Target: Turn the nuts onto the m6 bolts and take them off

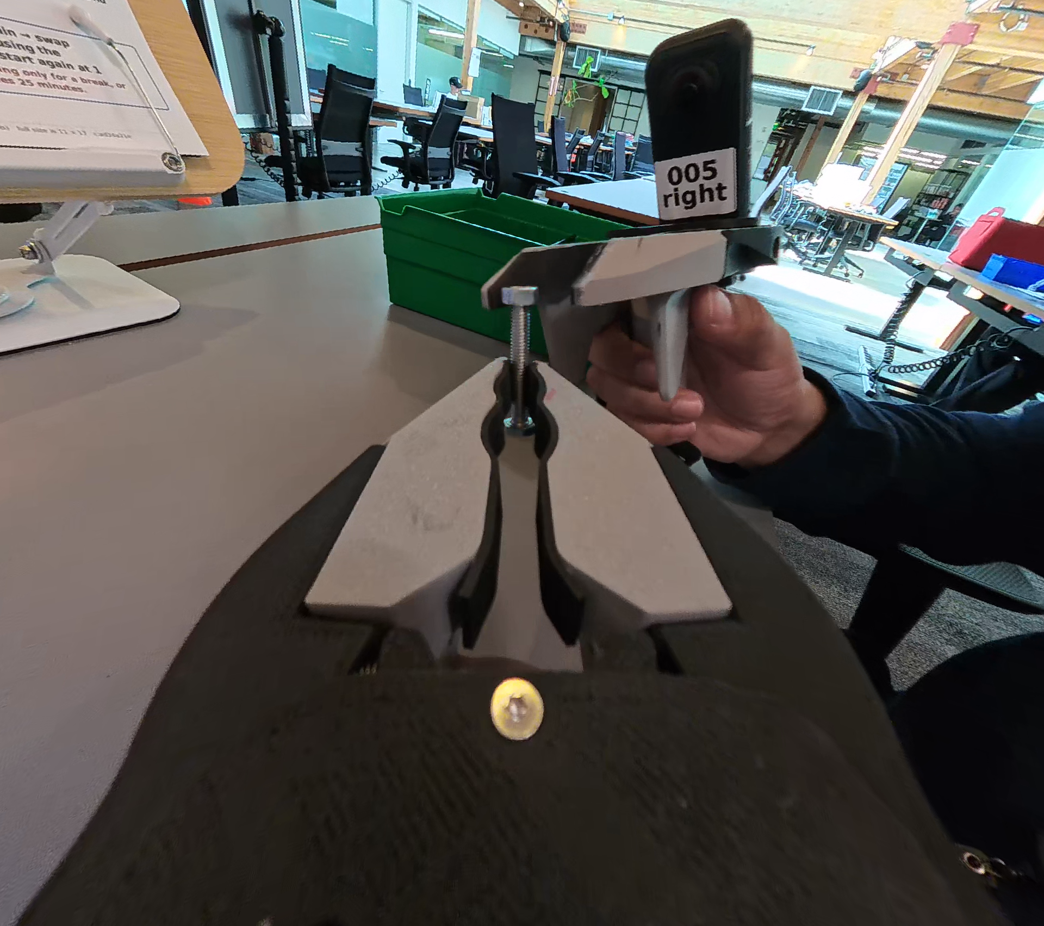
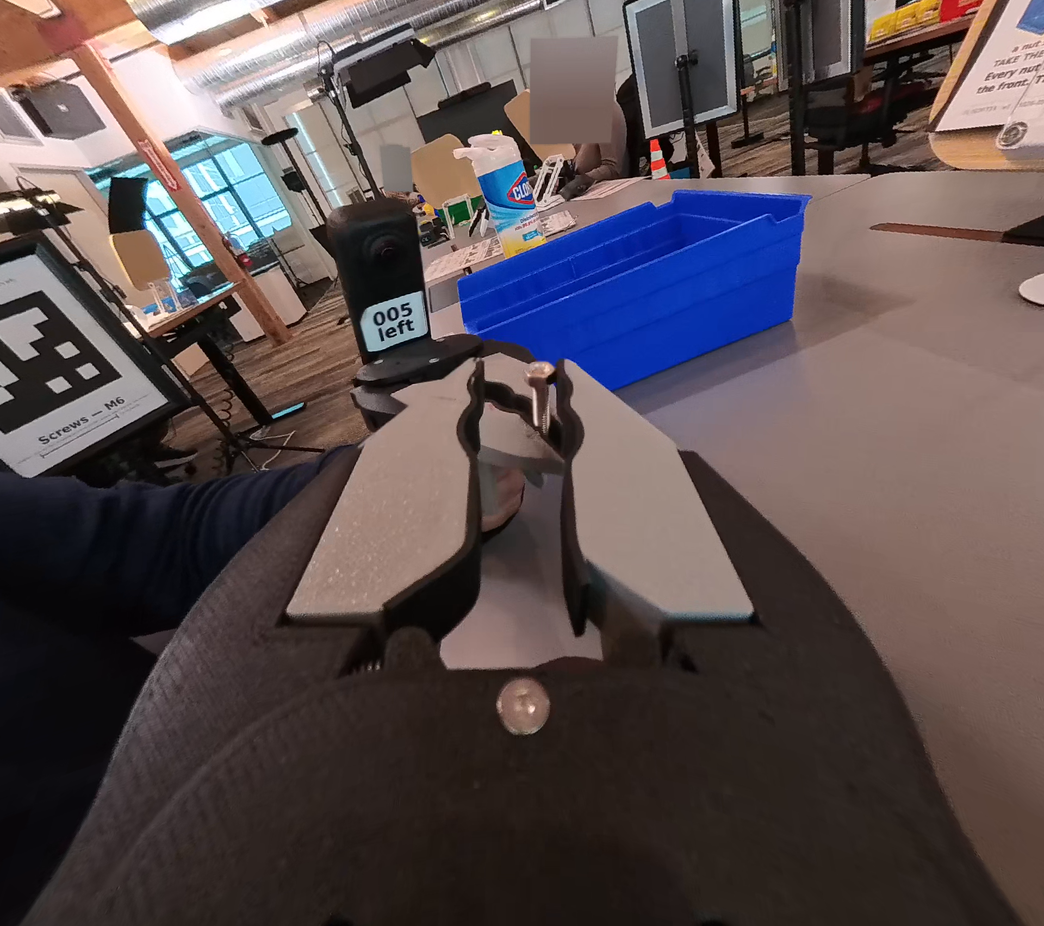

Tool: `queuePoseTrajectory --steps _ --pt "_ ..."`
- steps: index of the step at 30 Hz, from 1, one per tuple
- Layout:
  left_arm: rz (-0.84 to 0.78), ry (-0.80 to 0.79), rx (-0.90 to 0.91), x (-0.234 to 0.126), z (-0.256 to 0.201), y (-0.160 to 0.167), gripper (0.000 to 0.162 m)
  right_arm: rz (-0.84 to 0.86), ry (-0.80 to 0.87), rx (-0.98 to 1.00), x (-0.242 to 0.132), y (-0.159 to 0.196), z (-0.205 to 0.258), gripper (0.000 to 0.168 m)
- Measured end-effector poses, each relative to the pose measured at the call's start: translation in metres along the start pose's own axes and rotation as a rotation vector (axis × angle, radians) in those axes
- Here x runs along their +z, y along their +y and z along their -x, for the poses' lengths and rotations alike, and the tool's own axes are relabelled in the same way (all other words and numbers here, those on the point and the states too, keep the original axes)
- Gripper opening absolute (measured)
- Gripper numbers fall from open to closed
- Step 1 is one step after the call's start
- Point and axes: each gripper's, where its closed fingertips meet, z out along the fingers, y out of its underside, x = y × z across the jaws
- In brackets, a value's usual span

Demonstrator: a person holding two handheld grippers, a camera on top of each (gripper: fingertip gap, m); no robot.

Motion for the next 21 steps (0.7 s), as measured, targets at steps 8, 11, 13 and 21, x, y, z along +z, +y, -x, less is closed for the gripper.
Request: queuePoseTrajectory --steps 8,11,13,21 --pt "0.014 0.029 0.012 0.004 -0.008 0.003 0.002 0.026 -0.011 -0.01 0.009 0.002 -0.002 0.007" --pt "0.01 0.035 0.006 0.004 -0.009 0.002 0.002 0.04 -0.017 -0.01 0.007 0.002 -0.002 0.006" --pt "0.012 0.035 0.01 0.005 -0.009 0.003 0.002 0.037 -0.014 -0.013 0.006 0.002 -0.002 0.006" --pt "-0.026 -0.007 -0.021 -0.001 0.002 -0.004 0.002 0.004 0.011 0.022 -0.004 -0.001 -0.008 0.024"
